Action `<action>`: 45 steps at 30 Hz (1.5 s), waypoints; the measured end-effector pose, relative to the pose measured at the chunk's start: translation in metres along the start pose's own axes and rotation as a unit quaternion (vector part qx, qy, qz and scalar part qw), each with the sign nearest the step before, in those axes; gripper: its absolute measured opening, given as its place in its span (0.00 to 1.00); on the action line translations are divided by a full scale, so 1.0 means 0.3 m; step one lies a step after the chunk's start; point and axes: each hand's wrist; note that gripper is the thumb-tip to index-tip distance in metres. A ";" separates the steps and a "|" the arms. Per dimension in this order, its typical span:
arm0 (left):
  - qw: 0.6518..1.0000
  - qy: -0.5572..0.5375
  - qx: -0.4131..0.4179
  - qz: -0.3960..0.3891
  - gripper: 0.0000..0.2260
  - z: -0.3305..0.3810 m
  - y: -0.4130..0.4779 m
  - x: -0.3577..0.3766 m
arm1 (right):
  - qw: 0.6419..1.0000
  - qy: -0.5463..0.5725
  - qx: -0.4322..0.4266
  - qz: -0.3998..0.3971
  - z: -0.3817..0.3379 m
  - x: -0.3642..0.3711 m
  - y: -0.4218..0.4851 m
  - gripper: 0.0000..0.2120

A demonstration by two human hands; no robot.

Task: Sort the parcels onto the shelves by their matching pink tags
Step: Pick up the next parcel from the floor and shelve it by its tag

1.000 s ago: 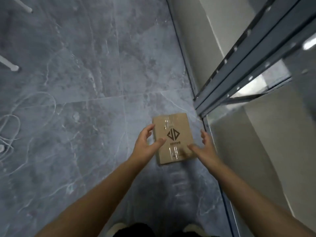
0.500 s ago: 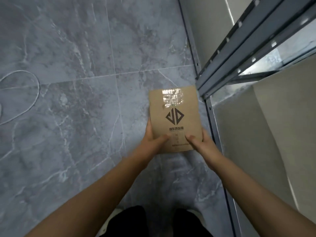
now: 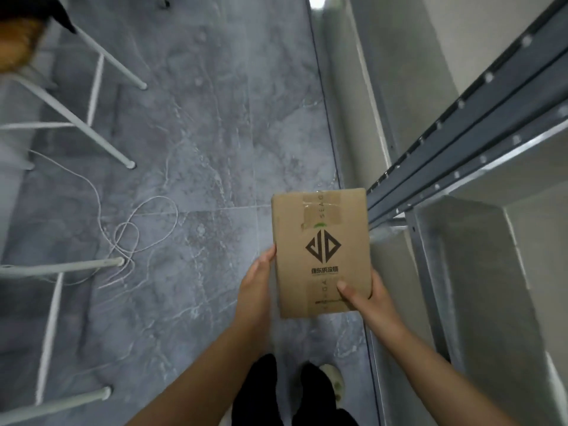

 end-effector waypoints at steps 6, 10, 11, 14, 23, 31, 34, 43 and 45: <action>0.997 -0.025 0.058 -0.035 0.14 0.336 -0.249 -0.026 | 0.999 0.013 -0.037 -0.032 -0.380 0.027 -0.209 0.24; 0.995 -0.022 0.050 -0.085 0.45 0.537 -0.381 -0.037 | 0.997 0.009 -0.060 -0.051 -0.603 0.020 -0.337 0.23; 0.992 -0.003 0.067 -0.106 0.42 0.587 -0.412 -0.038 | 0.996 0.007 -0.071 -0.051 -0.657 0.019 -0.367 0.22; 0.985 0.011 0.114 -0.128 0.28 0.729 -0.490 -0.037 | 0.993 0.006 -0.113 -0.044 -0.818 0.017 -0.445 0.23; 0.971 -0.025 0.194 -0.134 0.15 1.032 -0.670 -0.013 | 0.965 0.002 -0.258 -0.046 -1.188 0.036 -0.584 0.29; 0.958 -0.025 0.251 -0.138 0.16 1.145 -0.786 0.020 | 0.945 -0.093 -0.314 -0.019 -1.366 0.097 -0.645 0.34; 0.950 -0.054 0.275 -0.137 0.16 1.175 -0.831 0.043 | 0.949 -0.082 -0.299 -0.051 -1.422 0.119 -0.678 0.45; 0.931 0.001 0.305 -0.198 0.16 1.265 -0.925 0.082 | 0.908 0.102 -0.264 -0.307 -1.528 0.062 -0.793 0.41; 0.946 0.011 0.260 -0.192 0.25 1.268 -0.935 0.090 | 0.890 0.126 -0.270 -0.344 -1.536 0.040 -0.826 0.35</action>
Point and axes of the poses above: each hand's wrist, its own y-axis towards the middle knuckle, its own x-axis out of the palm, z = x × y, and after that the axes turned 5 degrees about -z, right-handed
